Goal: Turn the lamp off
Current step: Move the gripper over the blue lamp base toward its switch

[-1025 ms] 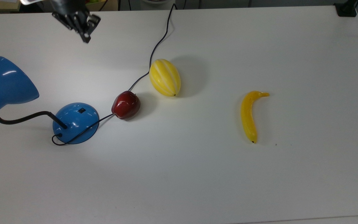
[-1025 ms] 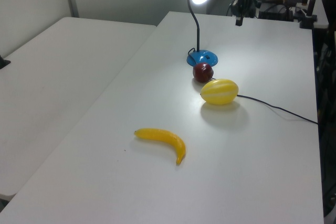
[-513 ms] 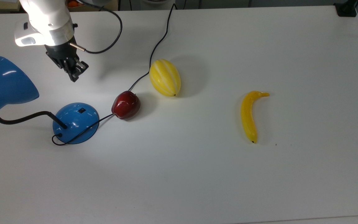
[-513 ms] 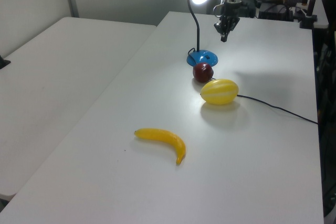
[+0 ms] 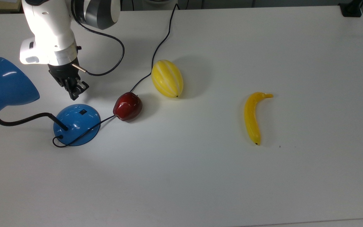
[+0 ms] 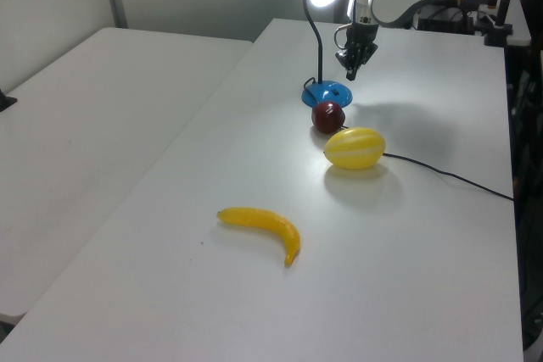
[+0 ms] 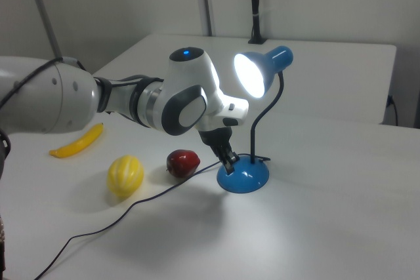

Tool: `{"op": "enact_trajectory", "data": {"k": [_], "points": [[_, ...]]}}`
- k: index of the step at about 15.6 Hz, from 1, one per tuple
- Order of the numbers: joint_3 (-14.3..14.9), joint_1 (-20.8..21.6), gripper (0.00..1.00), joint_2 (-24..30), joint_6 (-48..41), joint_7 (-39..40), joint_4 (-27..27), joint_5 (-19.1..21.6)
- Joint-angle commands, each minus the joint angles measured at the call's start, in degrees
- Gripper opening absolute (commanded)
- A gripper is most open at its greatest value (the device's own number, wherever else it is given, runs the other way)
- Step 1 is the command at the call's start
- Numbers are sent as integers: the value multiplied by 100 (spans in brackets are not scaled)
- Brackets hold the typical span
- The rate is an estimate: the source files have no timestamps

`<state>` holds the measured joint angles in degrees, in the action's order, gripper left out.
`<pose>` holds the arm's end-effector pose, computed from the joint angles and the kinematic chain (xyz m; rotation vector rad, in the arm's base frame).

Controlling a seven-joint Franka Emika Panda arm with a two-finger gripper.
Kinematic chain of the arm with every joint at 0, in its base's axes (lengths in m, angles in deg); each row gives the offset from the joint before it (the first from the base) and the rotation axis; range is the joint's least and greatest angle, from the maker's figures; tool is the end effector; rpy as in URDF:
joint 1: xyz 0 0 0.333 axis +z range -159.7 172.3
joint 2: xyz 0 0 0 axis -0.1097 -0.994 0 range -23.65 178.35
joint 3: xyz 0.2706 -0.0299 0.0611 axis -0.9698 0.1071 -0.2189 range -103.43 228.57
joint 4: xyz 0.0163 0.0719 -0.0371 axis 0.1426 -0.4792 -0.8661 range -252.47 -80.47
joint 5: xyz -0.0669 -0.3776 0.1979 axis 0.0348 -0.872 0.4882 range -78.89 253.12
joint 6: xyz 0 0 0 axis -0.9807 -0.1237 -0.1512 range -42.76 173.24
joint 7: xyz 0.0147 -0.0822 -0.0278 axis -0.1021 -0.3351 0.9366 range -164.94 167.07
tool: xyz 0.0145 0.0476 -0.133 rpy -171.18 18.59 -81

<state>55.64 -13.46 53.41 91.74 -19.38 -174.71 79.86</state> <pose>0.6857 -0.1664 0.2787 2.9835 -0.7907 0.3165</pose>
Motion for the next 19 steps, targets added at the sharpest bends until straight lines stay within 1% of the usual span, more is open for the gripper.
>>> {"op": "enact_trajectory", "data": {"k": [1,6,8,19], "points": [[61,95,0,-120,256,-407,24,-259],[61,191,0,-339,747,-732,24,-443],[61,245,0,-348,888,-856,24,-540],[61,333,0,-375,898,-918,-37,-558]]}}
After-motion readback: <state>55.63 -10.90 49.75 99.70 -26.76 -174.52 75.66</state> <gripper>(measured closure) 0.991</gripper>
